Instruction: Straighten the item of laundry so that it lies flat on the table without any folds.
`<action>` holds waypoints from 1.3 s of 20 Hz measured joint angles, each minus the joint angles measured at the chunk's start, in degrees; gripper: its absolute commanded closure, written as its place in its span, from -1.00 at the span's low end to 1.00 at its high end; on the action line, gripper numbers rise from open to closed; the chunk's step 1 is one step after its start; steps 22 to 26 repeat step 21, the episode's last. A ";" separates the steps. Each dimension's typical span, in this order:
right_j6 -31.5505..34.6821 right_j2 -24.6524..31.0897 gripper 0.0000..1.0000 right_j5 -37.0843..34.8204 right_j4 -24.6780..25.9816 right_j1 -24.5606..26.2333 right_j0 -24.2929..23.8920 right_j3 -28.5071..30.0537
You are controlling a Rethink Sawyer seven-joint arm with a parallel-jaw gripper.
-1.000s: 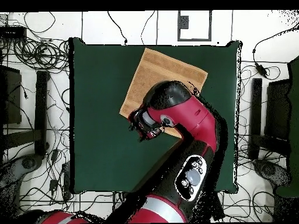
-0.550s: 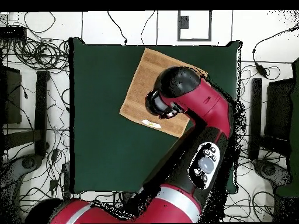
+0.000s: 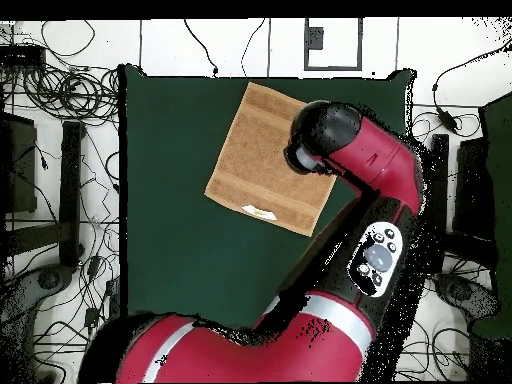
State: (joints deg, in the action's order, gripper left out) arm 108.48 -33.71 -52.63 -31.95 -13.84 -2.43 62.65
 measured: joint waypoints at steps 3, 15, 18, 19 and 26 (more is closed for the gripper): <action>0.00 0.00 -1.00 3.22 1.85 2.29 -2.02 -3.41; 0.01 0.03 -1.00 5.00 4.66 12.30 -7.54 -15.15; 0.01 0.03 -1.00 5.00 4.73 14.33 -8.21 -17.62; 0.01 0.03 -1.00 5.00 4.76 15.06 -8.38 -18.58; 0.01 0.03 -1.00 5.00 4.79 16.51 -8.73 -20.74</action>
